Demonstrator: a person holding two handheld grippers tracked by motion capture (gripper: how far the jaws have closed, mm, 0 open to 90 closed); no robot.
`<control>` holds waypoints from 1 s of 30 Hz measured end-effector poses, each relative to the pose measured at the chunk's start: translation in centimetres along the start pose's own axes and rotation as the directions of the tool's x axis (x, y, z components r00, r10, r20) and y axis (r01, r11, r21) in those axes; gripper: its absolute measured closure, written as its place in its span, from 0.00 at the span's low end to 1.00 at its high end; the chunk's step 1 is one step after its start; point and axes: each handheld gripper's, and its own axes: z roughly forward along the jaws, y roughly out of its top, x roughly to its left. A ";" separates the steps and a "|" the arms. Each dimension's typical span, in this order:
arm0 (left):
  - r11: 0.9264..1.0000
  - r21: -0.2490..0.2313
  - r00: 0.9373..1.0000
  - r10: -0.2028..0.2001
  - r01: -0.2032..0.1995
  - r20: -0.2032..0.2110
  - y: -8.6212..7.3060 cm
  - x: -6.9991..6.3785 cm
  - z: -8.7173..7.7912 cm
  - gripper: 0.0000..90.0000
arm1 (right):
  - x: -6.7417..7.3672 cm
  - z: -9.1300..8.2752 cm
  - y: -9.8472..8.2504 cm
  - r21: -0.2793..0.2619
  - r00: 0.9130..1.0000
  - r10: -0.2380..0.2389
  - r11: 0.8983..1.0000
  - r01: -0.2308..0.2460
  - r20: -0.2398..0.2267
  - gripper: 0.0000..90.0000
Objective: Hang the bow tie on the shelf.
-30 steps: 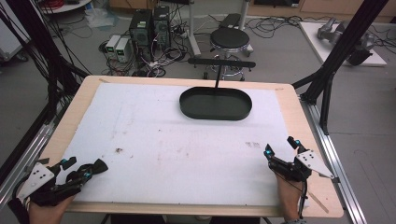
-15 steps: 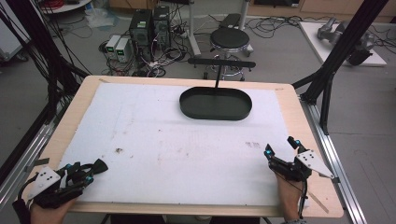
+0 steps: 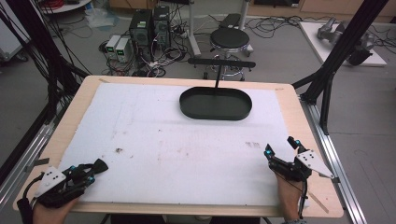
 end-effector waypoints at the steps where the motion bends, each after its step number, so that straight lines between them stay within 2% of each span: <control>1: 1.000 0.006 1.000 0.003 -0.003 -0.001 0.0 0.0 0.0 0.55 | 0.0 0.0 0.0 0.000 1.000 0.000 1.000 0.000 0.000 0.12; 11: 0.999 0.034 0.999 0.039 -0.038 -0.020 -0.1 -0.2 0.1 0.62 | 0.0 0.0 0.0 -0.002 1.000 0.003 1.000 -0.003 0.000 0.12; 16: 0.996 0.055 0.997 0.075 -0.075 0.002 -0.1 -0.6 0.3 0.66 | 0.0 0.0 0.0 -0.003 1.000 0.002 1.000 -0.002 0.001 0.12; 23: 0.992 0.069 0.994 0.105 -0.106 0.012 -0.1 -0.9 0.5 0.71 | 0.0 0.0 0.0 -0.002 1.000 -0.001 1.000 0.001 0.002 0.12; 30: 0.991 0.075 0.993 0.109 -0.111 0.038 -0.1 -1.0 0.5 0.82 | 0.0 0.0 0.0 -0.001 1.000 0.000 1.000 0.000 0.003 0.12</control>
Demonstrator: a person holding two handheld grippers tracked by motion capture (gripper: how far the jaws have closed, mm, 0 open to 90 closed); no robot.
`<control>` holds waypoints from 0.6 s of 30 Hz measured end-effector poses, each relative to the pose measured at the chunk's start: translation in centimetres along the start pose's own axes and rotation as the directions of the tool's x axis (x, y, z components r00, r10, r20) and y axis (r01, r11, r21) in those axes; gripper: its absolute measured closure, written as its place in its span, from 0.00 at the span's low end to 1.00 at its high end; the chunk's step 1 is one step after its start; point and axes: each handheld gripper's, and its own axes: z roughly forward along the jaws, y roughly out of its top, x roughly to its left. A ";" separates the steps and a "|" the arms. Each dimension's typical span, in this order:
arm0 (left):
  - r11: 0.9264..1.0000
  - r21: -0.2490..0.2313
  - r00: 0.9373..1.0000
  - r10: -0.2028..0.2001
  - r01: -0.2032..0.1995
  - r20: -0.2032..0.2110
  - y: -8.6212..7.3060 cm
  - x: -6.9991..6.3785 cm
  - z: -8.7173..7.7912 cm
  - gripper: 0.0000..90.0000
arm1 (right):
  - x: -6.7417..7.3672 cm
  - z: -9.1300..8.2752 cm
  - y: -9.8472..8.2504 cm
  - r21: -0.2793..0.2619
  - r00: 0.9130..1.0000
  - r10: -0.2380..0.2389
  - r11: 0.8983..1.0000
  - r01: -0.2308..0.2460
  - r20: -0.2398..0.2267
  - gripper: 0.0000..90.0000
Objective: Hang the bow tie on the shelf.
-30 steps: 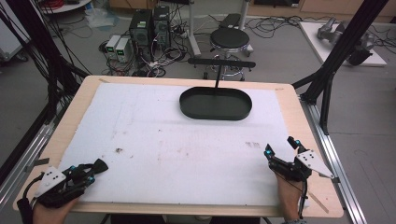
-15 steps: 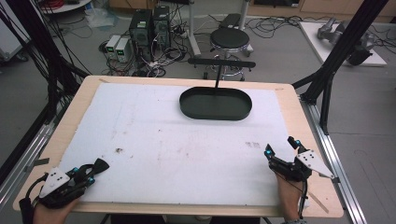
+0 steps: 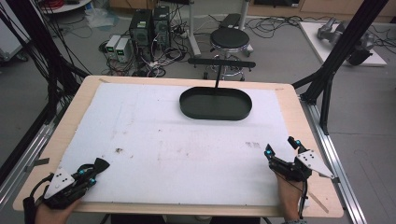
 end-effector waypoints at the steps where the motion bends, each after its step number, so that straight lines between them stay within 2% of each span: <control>1: 1.000 0.001 1.000 -0.002 0.002 -0.002 0.0 0.0 0.0 0.82 | 0.0 0.0 0.0 0.000 1.000 0.000 1.000 0.000 0.000 0.12; 4: 1.000 -0.001 1.000 -0.014 0.014 -0.003 0.0 0.0 0.0 0.83 | 0.0 0.0 0.0 0.002 1.000 0.004 1.000 -0.004 0.001 0.12; 8: 0.999 -0.027 0.999 -0.028 0.029 0.027 0.4 0.2 -0.3 0.83 | 0.0 0.0 0.0 0.004 1.000 0.003 1.000 -0.003 0.002 0.12; 10: 0.998 -0.048 0.998 -0.035 0.037 0.046 0.9 0.1 -0.4 0.83 | 0.0 0.0 0.0 0.005 1.000 0.003 1.000 -0.003 0.002 0.12; 14: 0.997 -0.067 0.995 -0.021 0.028 0.093 2.1 0.1 -0.2 0.83 | 0.0 0.0 0.0 0.006 1.000 0.004 1.000 -0.004 0.001 0.12; 18: 0.996 -0.082 0.988 -0.009 0.022 0.157 3.5 0.0 0.6 0.83 | 0.0 -0.1 -0.1 0.007 1.000 0.007 1.000 -0.007 0.004 0.12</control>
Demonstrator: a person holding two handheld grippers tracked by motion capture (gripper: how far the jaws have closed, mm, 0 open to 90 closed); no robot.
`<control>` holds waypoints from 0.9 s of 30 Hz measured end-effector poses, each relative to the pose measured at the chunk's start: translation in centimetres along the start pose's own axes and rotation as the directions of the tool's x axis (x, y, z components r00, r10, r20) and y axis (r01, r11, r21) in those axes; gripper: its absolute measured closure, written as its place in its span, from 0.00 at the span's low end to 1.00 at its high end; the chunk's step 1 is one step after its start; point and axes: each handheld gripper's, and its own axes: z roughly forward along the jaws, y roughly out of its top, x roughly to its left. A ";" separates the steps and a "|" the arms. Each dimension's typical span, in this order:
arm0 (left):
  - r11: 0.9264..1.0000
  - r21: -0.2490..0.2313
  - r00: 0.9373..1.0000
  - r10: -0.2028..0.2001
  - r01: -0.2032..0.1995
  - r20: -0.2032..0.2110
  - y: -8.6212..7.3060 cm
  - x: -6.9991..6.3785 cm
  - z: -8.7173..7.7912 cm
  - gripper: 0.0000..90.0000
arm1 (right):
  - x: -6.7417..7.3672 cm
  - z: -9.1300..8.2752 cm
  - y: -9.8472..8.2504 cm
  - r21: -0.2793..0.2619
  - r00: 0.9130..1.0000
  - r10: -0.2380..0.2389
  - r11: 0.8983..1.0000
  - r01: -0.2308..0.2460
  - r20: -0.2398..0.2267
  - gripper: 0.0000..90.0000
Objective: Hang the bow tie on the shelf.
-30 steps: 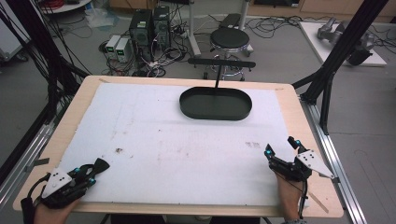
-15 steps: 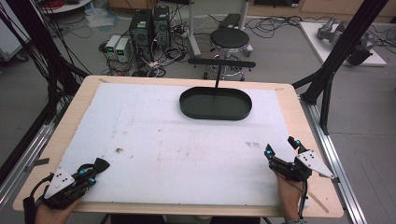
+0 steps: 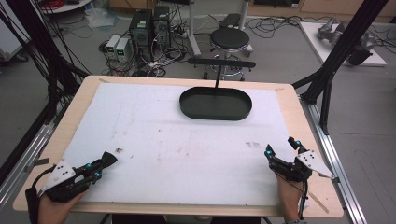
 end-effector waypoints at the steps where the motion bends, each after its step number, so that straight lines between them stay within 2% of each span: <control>1: 1.000 -0.007 1.000 -0.001 0.002 0.015 0.4 0.0 0.2 0.83 | 0.0 0.0 0.0 0.001 1.000 0.001 1.000 -0.001 0.001 0.12; 7: 0.999 -0.032 0.995 0.025 -0.022 0.093 3.3 0.2 1.9 0.83 | 0.0 0.0 0.0 -0.001 1.000 0.002 1.000 -0.002 -0.001 0.12; 9: 0.999 -0.044 0.992 0.017 -0.012 0.125 4.4 0.3 2.6 0.83 | -0.1 0.0 0.0 -0.003 1.000 0.007 1.000 -0.007 0.000 0.12; 12: 0.998 -0.051 0.986 0.029 -0.021 0.165 6.0 0.4 3.9 0.83 | -0.2 -0.1 -0.1 -0.004 1.000 0.011 1.000 -0.011 -0.001 0.12; 19: 0.996 -0.077 0.965 0.058 -0.039 0.257 9.3 0.4 7.1 0.83 | -0.2 -0.1 -0.1 -0.004 1.000 0.009 1.000 -0.009 -0.002 0.12; 21: 0.995 -0.085 0.957 0.066 -0.044 0.284 10.0 0.3 7.9 0.83 | -0.2 0.0 -0.1 -0.004 1.000 0.008 1.000 -0.008 -0.001 0.12; 23: 0.994 -0.099 0.946 0.075 -0.045 0.317 10.8 0.2 8.8 0.83 | -0.2 0.0 -0.1 -0.005 1.000 0.007 1.000 -0.007 -0.002 0.12; 27: 0.993 -0.105 0.930 0.086 -0.051 0.357 12.0 0.2 10.2 0.83 | -0.2 -0.1 -0.1 -0.005 1.000 0.011 1.000 -0.011 -0.006 0.12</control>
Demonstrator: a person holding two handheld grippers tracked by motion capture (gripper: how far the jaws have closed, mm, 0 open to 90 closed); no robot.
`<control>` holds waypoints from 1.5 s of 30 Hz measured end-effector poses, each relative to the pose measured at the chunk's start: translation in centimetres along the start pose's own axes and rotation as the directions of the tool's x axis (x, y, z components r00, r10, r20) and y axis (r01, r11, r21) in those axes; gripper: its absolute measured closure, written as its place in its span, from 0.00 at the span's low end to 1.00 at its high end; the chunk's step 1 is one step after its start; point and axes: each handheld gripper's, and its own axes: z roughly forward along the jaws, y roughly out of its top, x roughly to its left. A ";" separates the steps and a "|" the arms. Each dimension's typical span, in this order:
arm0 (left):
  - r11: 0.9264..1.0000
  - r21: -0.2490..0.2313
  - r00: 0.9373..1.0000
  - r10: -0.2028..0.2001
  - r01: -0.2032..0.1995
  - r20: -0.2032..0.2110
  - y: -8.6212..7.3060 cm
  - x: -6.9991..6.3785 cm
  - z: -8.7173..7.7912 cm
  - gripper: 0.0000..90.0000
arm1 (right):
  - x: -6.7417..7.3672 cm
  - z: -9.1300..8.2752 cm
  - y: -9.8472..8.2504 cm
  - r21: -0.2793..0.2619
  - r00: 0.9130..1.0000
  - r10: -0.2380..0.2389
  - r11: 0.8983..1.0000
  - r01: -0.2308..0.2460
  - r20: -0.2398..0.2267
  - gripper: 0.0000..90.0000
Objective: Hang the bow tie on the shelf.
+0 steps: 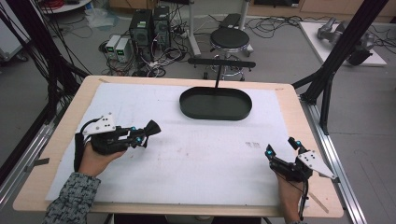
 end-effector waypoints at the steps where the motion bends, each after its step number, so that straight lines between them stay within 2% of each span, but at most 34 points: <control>1: 1.000 0.001 1.000 0.002 -0.002 0.005 0.3 0.2 0.3 0.83 | 0.0 0.0 0.0 -0.001 1.000 0.000 1.000 0.000 0.000 0.12; 5: 1.000 -0.016 0.999 -0.008 0.009 0.042 1.2 1.0 1.5 0.83 | 0.0 0.0 0.0 0.002 1.000 0.001 1.000 -0.001 0.002 0.12; 13: 0.999 -0.033 0.998 0.010 -0.007 0.069 3.3 2.7 3.5 0.83 | 0.0 0.1 0.0 0.004 1.000 -0.005 1.000 0.005 0.001 0.12; 17: 0.999 -0.051 0.997 0.006 -0.002 0.080 4.3 3.5 4.1 0.83 | 0.1 0.1 0.0 0.006 1.000 -0.013 1.000 0.013 0.002 0.12; 27: 0.997 -0.072 0.995 0.031 -0.025 0.091 7.5 5.2 6.3 0.84 | 0.1 0.1 0.0 0.009 1.000 -0.012 1.000 0.012 -0.002 0.12; 32: 0.997 -0.078 0.994 0.038 -0.029 0.106 8.4 5.5 7.5 0.84 | 0.1 0.1 0.0 0.008 1.000 -0.016 1.000 0.016 -0.003 0.12; 37: 0.997 -0.061 0.991 0.058 -0.051 0.122 9.3 5.7 8.8 0.84 | 0.2 0.2 0.0 0.008 1.000 -0.013 1.000 0.013 -0.009 0.12; 45: 0.994 -0.090 0.988 0.073 -0.062 0.133 10.7 6.5 10.4 0.84 | 0.2 0.2 -0.1 0.010 1.000 -0.011 1.000 0.011 -0.012 0.12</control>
